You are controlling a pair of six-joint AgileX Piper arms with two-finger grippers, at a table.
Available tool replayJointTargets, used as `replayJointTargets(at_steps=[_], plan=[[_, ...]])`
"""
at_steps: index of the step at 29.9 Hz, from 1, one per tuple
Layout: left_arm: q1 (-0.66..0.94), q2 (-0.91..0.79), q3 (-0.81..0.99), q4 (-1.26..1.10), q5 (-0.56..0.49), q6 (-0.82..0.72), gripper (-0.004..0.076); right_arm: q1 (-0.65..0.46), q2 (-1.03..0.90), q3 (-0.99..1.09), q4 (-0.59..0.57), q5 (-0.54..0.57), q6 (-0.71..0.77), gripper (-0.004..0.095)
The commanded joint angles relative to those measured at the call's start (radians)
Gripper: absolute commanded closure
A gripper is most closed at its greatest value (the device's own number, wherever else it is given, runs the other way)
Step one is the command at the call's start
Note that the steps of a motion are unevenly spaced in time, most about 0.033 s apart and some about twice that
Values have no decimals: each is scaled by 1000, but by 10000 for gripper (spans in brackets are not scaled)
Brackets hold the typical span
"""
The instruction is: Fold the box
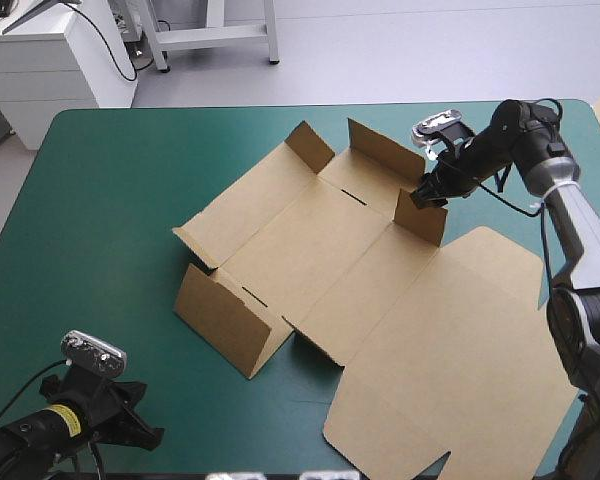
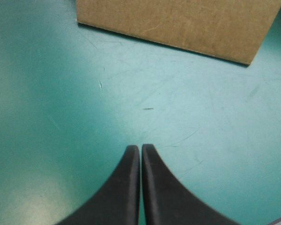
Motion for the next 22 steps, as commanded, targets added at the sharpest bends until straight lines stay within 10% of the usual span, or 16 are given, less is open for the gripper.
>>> replayJointTargets(at_steps=[1, 12, 19, 22], plan=[[-6, 6, -34, 2, -55, 0, 731, 8, -6, -62, 12, -9, -2, 382], [-6, 6, -34, 2, -55, 0, 731, 8, 77, -65, 16, 52, -2, 484], [-6, 6, -34, 2, -55, 0, 731, 8, 95, -65, 16, 59, -17, 905], [-6, 6, -34, 2, -55, 0, 731, 15, 95, -71, 16, 60, -56, 929]])
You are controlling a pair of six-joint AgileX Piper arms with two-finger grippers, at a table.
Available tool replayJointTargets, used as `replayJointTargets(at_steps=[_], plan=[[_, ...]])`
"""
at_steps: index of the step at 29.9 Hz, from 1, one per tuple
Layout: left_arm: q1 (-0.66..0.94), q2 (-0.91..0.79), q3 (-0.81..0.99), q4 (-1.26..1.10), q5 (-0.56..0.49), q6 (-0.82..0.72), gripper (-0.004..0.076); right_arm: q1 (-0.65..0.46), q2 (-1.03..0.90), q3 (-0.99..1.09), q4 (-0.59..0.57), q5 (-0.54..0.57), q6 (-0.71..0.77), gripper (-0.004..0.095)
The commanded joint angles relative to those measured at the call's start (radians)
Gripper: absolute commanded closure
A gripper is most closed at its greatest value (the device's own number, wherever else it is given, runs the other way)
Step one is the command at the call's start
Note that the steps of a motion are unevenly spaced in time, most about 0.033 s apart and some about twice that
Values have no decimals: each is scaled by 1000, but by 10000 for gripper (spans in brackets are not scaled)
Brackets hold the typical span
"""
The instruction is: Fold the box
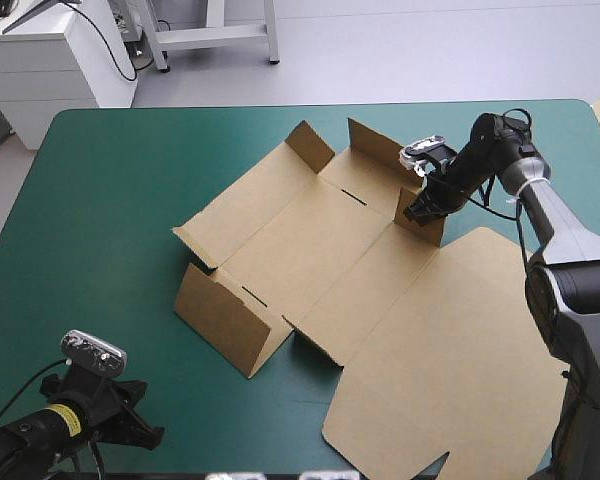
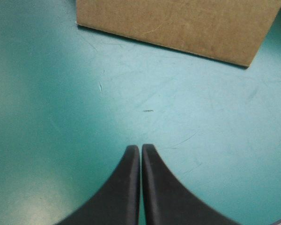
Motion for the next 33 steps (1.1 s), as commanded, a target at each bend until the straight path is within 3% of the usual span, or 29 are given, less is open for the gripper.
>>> replayJointTargets(at_steps=[1, 9, 17, 27, 33], plan=[[-6, 6, -34, 1, -49, 0, 731, 9, -57, -43, 19, 5, -64, 929], [-6, 6, -34, 1, -49, 0, 731, 61, -57, -145, 26, -5, -221, 929], [-6, 6, -34, 1, -49, 0, 731, 177, -57, -192, 30, -28, -615, 929], [-6, 6, -34, 1, -49, 0, 731, 279, -57, -192, 62, -95, -728, 929], [-6, 6, -32, 1, -62, -11, 731, 297, -57, -192, 178, -102, -762, 929]])
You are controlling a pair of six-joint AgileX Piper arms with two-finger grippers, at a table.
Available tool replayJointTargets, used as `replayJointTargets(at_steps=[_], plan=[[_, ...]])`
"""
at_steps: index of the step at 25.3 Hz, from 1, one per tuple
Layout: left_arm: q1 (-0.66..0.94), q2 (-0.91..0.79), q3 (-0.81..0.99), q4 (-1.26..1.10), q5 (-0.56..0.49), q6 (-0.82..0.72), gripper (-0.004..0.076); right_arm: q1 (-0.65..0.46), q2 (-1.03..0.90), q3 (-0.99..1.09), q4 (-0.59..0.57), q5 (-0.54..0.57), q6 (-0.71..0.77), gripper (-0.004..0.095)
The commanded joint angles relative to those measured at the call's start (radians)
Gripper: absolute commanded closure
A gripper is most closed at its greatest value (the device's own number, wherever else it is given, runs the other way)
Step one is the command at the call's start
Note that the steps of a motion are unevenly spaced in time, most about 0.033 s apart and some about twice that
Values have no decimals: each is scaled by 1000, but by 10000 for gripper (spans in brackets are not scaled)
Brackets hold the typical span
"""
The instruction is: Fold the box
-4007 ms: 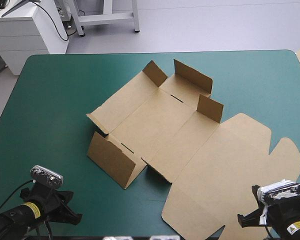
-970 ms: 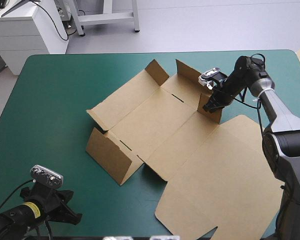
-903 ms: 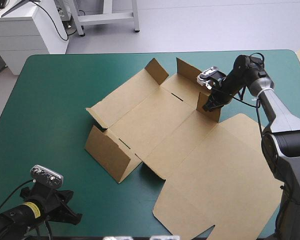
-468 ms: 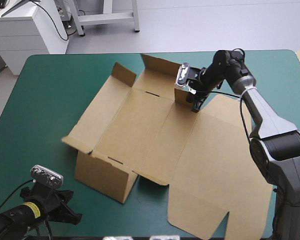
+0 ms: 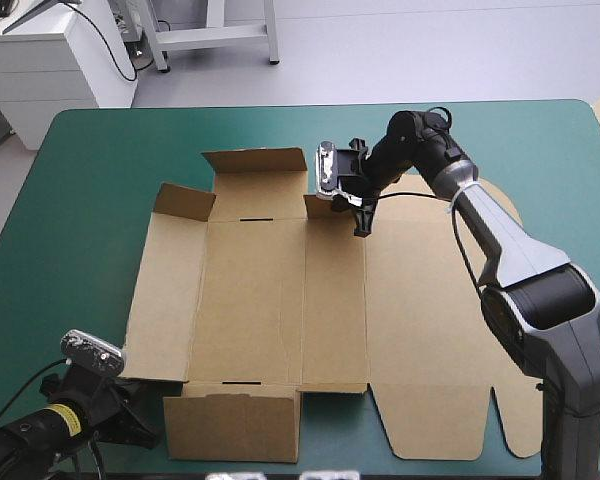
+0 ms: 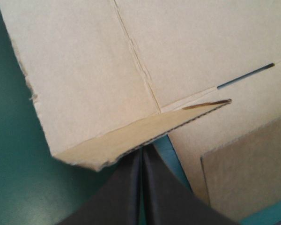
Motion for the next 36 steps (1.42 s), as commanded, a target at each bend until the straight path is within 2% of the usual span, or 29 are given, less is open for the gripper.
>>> replayJointTargets(at_steps=[1, 6, 13, 16, 17, 18, 21, 23, 24, 28, 30, 32, 35, 36], plan=[[-6, 6, -32, 1, -57, -11, 731, 10, -61, -33, 94, -34, -32, 929], [-6, 6, -32, 1, -57, -11, 731, 21, -61, -33, 99, -83, -27, 929], [-6, 6, -32, 1, -57, -11, 731, 29, -59, -33, 122, -89, -27, 926], [-6, 6, -32, 1, -57, -11, 731, 29, -59, -33, 120, -89, -22, 887], [-6, 6, -32, 1, -57, -11, 731, 29, -59, -33, 118, -89, -15, 828], [-6, 6, -32, 1, -57, -11, 731, 29, -59, -33, 118, -83, -12, 688], [-6, 6, -32, 1, -57, -11, 731, 29, -59, -33, 118, -73, 12, 404], [-6, 6, -32, 1, -57, -11, 731, 29, -59, -33, 118, -99, 90, 221], [-6, 6, -32, 1, -57, -11, 731, 29, -59, -37, 115, -104, 115, 210], [-6, 6, -32, 1, -57, -11, 731, 27, -61, -72, 109, -100, 221, 240], [-6, 6, -32, 1, -57, -11, 731, 27, -63, -105, 86, -72, 287, 355], [-6, 6, -32, 1, -57, -11, 731, 27, -63, -156, 41, -5, 324, 511], [-6, 6, -32, 1, -57, -11, 731, 27, -66, -230, -69, 95, 461, 832], [-6, 6, -32, 1, -57, -11, 731, 27, -69, -235, -100, 95, 501, 886]])
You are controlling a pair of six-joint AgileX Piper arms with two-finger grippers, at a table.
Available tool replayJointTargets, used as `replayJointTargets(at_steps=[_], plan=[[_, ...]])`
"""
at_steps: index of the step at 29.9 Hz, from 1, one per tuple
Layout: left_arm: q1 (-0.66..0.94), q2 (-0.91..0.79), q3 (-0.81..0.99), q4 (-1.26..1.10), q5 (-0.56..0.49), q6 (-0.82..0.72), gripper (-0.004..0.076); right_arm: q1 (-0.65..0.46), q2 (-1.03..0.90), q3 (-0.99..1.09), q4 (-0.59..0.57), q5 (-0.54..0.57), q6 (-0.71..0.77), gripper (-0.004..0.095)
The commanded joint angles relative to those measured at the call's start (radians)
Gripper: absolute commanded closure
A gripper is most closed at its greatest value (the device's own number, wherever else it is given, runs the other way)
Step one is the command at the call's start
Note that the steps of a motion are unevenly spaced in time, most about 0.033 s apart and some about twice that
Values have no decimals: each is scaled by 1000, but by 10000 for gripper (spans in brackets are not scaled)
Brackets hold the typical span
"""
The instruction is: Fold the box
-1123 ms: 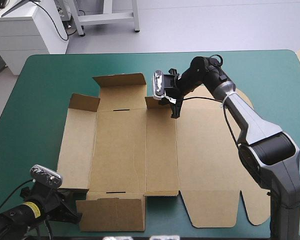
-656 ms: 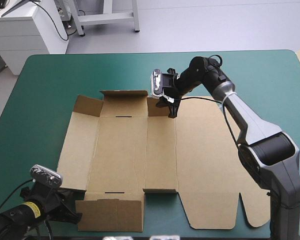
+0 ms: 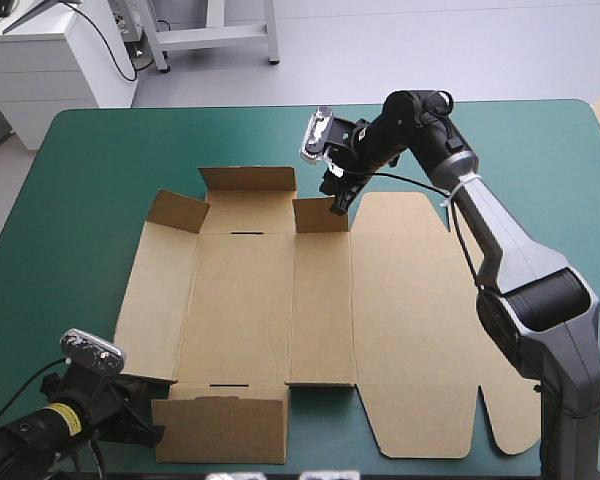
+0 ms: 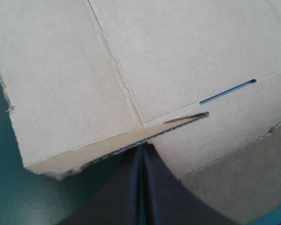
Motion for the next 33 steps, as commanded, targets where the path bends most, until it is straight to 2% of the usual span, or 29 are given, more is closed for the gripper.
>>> replayJointTargets(at_steps=[1, 7, 10, 16, 20, 26, 33], plan=[[-6, 6, -32, 1, -49, -5, 731, -1, -73, -58, -78, 19, 148, 926], [-6, 6, -32, 1, -49, -5, 731, -3, -83, -62, -316, 19, 468, 924], [-6, 6, -32, 1, -49, -5, 731, -18, -106, -60, -397, 21, 586, 924], [-6, 6, -32, 1, -49, -5, 731, -86, -194, -14, -305, 21, 645, 923], [-6, 6, -32, 1, -49, -5, 731, -119, -273, 70, -303, 21, 653, 923], [-6, 6, -32, 1, -48, -5, 731, -181, -430, 279, -306, 9, 651, 923], [-6, 6, -32, -2, -46, 5, 731, -252, -636, 578, -305, -106, 653, 923]])
